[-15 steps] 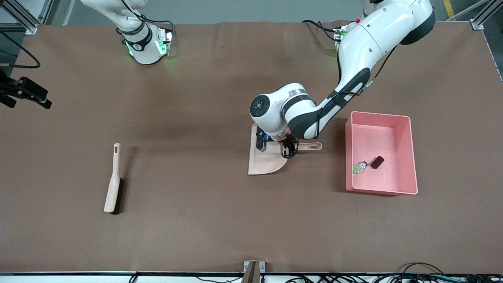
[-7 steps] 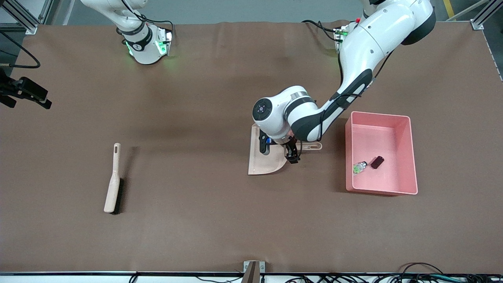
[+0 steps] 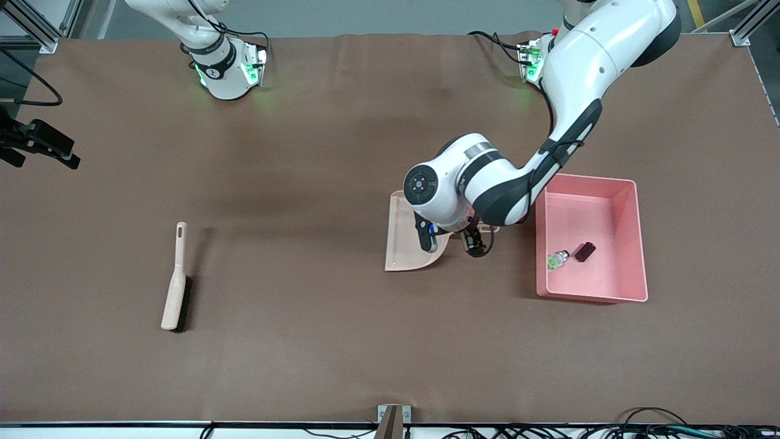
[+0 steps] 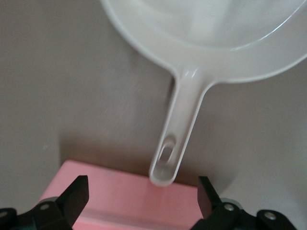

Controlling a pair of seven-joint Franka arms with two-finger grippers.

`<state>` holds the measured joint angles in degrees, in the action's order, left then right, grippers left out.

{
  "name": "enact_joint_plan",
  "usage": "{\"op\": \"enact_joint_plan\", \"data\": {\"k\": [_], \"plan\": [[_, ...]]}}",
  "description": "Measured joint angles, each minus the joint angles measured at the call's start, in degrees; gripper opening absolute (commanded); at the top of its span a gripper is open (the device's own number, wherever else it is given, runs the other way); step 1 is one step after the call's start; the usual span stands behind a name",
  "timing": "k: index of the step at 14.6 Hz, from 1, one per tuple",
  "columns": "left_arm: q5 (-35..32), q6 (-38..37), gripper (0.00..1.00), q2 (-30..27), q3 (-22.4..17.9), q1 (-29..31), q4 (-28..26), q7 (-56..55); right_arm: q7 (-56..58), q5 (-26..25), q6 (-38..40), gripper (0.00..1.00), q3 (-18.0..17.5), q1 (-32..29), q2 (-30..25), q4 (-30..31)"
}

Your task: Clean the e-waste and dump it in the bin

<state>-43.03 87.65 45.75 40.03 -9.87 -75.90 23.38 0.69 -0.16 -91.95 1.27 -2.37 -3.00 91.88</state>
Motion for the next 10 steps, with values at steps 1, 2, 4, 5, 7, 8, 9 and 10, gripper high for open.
{"op": "enact_joint_plan", "data": {"k": [1,2,4,5,7,8,9,10], "plan": [[0.8,-1.6,1.00,-1.3,0.0,0.8,1.4,-0.9,0.0,0.0,0.0,1.00,0.0,0.0,0.0,0.0],[1.8,-2.6,1.00,-3.0,0.0,2.2,2.4,-1.6,0.0,0.0,-0.1,1.00,0.0,0.1,0.0,0.0],[5.6,-4.0,1.00,-7.3,0.0,6.7,3.2,-4.7,0.0,0.0,-1.4,1.00,0.0,0.7,0.0,0.0],[8.0,-4.3,1.00,-9.9,0.0,9.3,3.3,-8.2,-0.1,0.0,-1.8,1.00,0.0,1.1,0.0,0.0],[12.6,-5.7,1.00,-14.8,0.1,13.0,3.4,-15.9,-1.1,0.0,-1.9,1.00,0.0,1.5,0.0,0.0],[14.2,-6.7,1.00,-17.1,0.1,13.6,3.4,-20.8,-1.6,0.0,-1.9,1.00,0.0,1.8,0.0,0.0],[14.9,-7.6,1.00,-19.0,0.2,13.4,3.4,-26.8,-1.8,0.0,-1.9,1.00,0.0,2.0,0.0,0.0],[15.2,-8.6,1.00,-20.6,0.2,13.2,3.3,-33.5,-2.0,0.0,-1.9,1.00,0.0,2.1,0.0,0.0]]}}
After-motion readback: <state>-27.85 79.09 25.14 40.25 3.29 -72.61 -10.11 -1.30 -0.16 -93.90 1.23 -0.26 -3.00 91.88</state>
